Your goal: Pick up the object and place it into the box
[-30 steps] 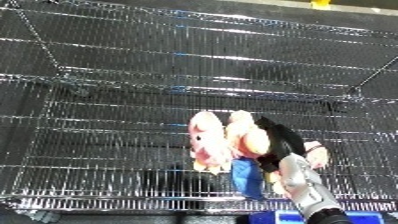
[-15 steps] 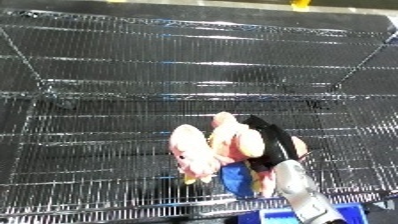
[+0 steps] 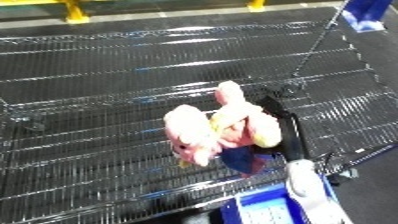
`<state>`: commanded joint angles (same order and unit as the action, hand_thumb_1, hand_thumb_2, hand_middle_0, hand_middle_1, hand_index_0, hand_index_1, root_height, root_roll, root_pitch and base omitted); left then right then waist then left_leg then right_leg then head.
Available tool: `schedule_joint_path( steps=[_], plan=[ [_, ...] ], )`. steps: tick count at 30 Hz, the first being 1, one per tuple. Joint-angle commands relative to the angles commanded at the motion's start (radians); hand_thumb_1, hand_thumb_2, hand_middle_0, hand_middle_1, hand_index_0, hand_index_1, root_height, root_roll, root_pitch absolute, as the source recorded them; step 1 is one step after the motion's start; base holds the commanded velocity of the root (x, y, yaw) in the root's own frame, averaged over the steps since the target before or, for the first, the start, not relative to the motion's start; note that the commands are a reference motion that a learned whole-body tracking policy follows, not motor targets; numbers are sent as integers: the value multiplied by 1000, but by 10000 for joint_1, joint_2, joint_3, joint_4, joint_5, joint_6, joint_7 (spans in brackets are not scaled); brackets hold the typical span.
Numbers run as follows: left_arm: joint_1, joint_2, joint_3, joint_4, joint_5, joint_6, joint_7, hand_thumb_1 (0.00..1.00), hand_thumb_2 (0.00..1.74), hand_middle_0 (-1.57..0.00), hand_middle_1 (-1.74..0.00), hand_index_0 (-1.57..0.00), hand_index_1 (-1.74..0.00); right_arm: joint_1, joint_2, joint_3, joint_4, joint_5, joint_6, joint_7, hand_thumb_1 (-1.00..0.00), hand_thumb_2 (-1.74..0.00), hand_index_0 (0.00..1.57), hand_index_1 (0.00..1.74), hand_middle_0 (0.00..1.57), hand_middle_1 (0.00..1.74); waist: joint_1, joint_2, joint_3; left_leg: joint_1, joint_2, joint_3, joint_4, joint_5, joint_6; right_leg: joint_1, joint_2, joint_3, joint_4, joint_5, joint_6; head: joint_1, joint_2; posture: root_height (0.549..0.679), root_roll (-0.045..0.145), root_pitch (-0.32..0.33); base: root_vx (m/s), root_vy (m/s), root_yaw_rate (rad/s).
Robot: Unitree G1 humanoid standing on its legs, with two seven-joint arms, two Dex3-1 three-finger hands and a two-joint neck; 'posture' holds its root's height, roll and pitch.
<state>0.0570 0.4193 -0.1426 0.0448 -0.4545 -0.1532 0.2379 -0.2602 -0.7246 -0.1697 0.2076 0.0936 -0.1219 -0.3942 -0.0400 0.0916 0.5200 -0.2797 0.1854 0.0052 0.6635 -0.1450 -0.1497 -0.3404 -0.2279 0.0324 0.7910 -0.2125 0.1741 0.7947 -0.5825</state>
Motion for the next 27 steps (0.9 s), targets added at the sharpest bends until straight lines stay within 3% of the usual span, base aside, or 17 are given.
schedule_joint_path(
  steps=[10,22,27],
  plan=[
    [114,-224,36,12,177,148,-16,1000,1740,-1570,-1740,-1570,-1740,1850,621,-2229,-940,298,-403,-680,-1000,-1740,1570,1740,1570,1740,-857,120,0,763,38,331,95,-196,63,642,52,174,-273,84,-25,1651,-498,622,58,-255,11,7,-114],
    [11,-435,-80,181,182,120,-169,1000,1740,-1570,-1740,-1570,-1740,3173,1154,-3947,-419,1067,-921,-1238,-1000,-1740,1570,1740,1570,1740,-1849,224,-50,1427,86,759,-85,-295,6,1050,141,442,-830,287,-55,2388,-811,629,75,-275,10,25,-153],
    [11,-452,-78,249,70,52,-187,1000,1740,-1570,-1740,-1570,-1740,3385,1442,-4262,-23,1753,-1223,-1232,-750,-1305,1178,1305,1178,1305,-2109,261,-122,1557,85,900,-239,-289,-12,1059,183,515,-1013,335,-73,2372,-763,632,80,-267,-2,25,-101]
  ],
)
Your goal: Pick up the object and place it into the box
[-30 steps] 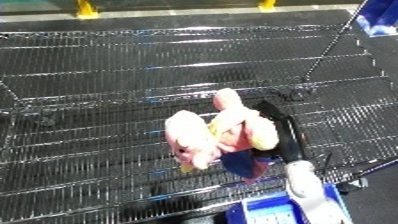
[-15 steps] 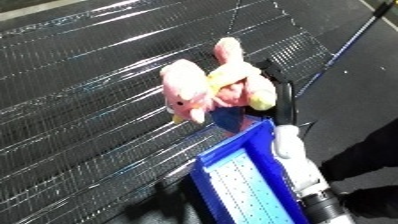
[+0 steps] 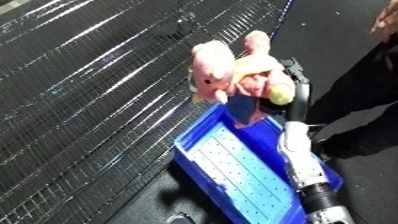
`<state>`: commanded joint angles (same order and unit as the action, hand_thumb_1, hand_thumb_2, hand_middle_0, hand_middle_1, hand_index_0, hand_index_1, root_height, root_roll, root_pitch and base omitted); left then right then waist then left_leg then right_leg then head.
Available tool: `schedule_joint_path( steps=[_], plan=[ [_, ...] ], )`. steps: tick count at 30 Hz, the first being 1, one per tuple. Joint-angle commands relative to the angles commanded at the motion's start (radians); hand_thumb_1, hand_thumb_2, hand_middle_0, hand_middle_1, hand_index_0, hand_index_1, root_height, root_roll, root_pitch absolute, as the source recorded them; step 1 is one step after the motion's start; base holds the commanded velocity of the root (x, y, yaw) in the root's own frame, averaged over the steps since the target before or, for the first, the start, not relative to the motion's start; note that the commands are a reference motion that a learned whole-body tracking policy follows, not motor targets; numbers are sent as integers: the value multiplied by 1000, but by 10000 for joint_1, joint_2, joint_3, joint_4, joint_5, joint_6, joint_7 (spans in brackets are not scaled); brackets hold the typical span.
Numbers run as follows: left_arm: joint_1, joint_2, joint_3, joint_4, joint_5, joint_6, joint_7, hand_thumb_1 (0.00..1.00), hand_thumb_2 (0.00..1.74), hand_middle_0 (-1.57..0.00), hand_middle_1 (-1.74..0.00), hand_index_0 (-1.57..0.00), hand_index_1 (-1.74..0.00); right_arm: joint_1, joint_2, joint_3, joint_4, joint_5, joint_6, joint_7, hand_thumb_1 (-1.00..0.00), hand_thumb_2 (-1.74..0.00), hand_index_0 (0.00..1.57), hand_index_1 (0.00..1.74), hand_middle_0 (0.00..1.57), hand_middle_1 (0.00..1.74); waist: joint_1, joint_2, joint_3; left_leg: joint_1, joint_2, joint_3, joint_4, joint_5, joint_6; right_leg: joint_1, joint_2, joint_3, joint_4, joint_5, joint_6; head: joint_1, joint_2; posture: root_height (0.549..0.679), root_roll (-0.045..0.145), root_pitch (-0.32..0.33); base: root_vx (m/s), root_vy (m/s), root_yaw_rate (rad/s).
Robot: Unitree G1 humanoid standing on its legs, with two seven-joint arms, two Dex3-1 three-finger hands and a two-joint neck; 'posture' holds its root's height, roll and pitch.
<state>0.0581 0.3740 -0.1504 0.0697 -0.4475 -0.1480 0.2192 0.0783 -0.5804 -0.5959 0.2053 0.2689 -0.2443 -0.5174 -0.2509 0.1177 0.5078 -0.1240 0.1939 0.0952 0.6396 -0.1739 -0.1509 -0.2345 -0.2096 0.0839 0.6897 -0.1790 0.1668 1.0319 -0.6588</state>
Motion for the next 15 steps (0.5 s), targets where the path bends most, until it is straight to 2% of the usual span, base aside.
schedule_joint_path(
  steps=[8,15],
  plan=[
    [128,57,11,137,-44,-82,-38,1000,1740,-1570,-1740,-1570,-1740,-24,437,-311,1081,1135,-459,-92,-350,-609,549,609,549,609,-141,59,-96,40,-18,128,-158,7,-45,-63,38,58,-169,26,-11,151,95,635,85,-249,-6,10,-43],
    [164,124,4,215,-58,-111,-62,1000,1740,-1570,-1740,-1570,-1740,-10,360,-448,1481,1407,-588,-65,0,0,0,0,0,0,-178,125,-132,73,-57,216,-356,35,-67,-113,24,85,-305,38,11,318,160,637,88,-234,-4,4,-17]
  ],
)
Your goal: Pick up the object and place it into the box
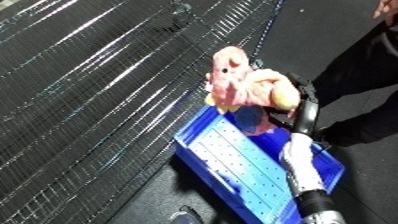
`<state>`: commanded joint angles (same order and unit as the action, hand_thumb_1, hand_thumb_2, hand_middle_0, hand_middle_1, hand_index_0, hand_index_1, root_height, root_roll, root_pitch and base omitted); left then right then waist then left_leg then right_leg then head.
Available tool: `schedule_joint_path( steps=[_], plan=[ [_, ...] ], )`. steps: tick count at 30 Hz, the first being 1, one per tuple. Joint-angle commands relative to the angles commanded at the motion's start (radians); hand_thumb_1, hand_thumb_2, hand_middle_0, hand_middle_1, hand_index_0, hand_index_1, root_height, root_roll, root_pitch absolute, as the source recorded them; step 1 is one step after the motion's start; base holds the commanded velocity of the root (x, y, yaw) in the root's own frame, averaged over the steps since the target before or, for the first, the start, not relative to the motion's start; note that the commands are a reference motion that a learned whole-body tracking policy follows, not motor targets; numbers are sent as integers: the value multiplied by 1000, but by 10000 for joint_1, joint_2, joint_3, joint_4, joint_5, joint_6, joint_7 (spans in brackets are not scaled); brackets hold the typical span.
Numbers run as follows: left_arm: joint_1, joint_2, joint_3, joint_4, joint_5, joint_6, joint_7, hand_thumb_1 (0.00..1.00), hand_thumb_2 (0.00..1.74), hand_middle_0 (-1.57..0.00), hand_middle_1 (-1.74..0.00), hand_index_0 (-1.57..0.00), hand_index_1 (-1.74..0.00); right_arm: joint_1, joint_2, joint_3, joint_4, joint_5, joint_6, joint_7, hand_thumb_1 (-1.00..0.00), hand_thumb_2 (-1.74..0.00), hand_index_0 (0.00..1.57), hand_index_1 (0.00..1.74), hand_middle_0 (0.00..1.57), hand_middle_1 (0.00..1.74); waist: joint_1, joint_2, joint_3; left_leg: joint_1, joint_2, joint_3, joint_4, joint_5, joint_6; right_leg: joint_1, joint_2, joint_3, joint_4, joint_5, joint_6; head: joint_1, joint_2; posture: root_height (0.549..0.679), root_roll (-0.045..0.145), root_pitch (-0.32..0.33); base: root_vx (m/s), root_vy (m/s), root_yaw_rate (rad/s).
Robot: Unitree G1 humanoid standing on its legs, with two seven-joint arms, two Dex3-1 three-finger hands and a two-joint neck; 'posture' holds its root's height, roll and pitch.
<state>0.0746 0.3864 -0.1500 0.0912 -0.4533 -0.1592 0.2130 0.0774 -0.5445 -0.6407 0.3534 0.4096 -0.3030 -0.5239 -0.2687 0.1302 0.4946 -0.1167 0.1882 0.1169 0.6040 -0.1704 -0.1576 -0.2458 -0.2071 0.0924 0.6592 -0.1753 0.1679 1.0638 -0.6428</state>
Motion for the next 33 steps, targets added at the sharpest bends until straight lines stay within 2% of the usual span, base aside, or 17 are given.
schedule_joint_path(
  steps=[8,15,18,24,33],
  plan=[
    [-13,34,14,7,63,-33,2,1000,1740,-1570,-1740,-1570,-1740,-41,39,-20,306,184,-61,-40,0,0,0,0,0,0,-15,94,-48,54,-34,48,-212,47,-28,3,-17,4,-149,-26,17,-116,54,639,90,-220,3,5,-22],
    [25,57,50,-75,57,-69,16,1000,1740,-1570,-1740,-1570,-1740,-117,97,174,346,457,-58,118,0,0,0,0,0,0,102,77,-55,67,-35,38,-306,85,-46,2,12,-38,-186,-63,29,-413,34,640,88,-212,9,-4,-1],
    [72,72,156,-110,78,-55,31,1000,1740,-1570,-1740,-1570,-1740,-128,67,532,118,488,44,464,0,0,0,0,0,0,201,4,-35,57,-24,11,-326,109,-59,4,40,-53,-177,-95,25,-838,-39,641,87,-209,-1,-15,22],
    [173,83,419,-159,146,-16,102,1000,1740,-1570,-1740,-1570,-1740,-294,53,1430,-918,-80,326,956,0,0,0,0,0,0,486,-183,1,-45,13,-104,-294,151,-80,4,84,-105,-114,-150,20,-1668,-235,640,81,-209,-8,-21,75],
    [416,90,710,-240,191,213,158,1000,1740,-1570,-1740,-1570,-1740,-635,291,2774,-2448,-678,737,1698,0,0,0,0,0,0,1172,-595,192,-348,91,-407,-63,213,-67,-38,92,-293,212,-203,45,-3344,-265,634,64,-224,-22,-28,149]
  ],
)
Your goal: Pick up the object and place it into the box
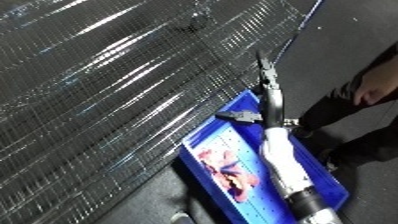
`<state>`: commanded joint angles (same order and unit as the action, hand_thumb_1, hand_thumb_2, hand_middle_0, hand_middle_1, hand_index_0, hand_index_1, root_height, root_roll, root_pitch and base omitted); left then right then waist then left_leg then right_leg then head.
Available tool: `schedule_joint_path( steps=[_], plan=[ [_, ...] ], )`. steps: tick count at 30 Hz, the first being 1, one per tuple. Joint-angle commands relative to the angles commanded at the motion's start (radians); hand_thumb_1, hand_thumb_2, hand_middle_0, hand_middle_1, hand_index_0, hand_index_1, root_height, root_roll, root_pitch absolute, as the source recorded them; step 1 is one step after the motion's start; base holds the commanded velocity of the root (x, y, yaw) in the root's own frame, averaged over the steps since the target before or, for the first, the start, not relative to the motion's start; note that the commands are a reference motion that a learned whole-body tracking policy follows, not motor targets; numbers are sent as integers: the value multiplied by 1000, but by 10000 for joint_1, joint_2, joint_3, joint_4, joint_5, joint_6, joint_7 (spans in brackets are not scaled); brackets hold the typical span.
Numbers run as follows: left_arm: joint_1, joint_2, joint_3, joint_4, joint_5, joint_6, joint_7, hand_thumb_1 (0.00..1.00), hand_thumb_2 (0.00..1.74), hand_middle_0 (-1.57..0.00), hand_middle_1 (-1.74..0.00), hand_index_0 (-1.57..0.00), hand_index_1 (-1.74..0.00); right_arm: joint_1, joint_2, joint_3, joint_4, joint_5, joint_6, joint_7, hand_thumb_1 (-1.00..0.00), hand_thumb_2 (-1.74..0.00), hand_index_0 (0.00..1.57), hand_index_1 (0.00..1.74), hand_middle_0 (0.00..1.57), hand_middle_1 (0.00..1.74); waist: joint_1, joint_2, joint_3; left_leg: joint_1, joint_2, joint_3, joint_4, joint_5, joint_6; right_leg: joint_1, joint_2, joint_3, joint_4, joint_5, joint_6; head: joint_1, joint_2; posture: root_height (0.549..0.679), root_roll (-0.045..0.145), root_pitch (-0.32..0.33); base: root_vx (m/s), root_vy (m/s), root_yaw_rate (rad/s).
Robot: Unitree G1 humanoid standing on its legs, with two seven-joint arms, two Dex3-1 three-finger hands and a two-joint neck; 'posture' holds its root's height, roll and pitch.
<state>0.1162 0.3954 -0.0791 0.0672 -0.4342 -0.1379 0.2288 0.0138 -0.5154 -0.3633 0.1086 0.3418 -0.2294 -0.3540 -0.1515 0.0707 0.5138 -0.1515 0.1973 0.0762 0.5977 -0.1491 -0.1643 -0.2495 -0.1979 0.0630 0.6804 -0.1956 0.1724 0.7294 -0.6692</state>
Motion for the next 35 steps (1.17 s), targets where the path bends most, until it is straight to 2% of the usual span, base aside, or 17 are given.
schedule_joint_path(
  steps=[4,10,22,35],
  plan=[
    [68,43,82,-16,4,90,-16,1000,1740,-1570,-1740,-1570,-1740,-163,87,469,-288,-162,139,186,0,0,0,0,0,0,300,-150,56,-164,26,-147,72,39,9,-25,-18,-96,121,-8,14,-761,65,632,56,-228,-18,-10,172],
    [94,109,145,-58,55,206,0,1000,1740,-1570,-1740,-1570,-1740,-526,253,1118,-417,-368,304,326,0,0,0,0,0,0,707,-332,62,-423,23,-382,194,74,35,-84,-59,-215,283,-46,21,-1988,222,630,48,-229,-13,-1,145],
    [-46,216,151,-13,170,254,7,1000,1740,-1570,-1740,-1570,-1740,-1353,355,2262,-643,-810,499,591,0,0,0,0,0,0,1385,-495,62,-755,-117,-735,267,135,82,-156,-181,-419,531,-144,52,-4692,1185,626,39,-227,2,7,116],
    [-284,325,204,-37,307,253,4,1000,1740,-1570,-1740,-1570,-1740,-1795,241,3011,-436,-723,564,1006,0,0,0,0,0,0,1843,-615,62,-912,-226,-905,135,142,120,-244,-271,-561,567,-186,98,-5593,1642,627,33,-210,13,10,63]
  ],
)
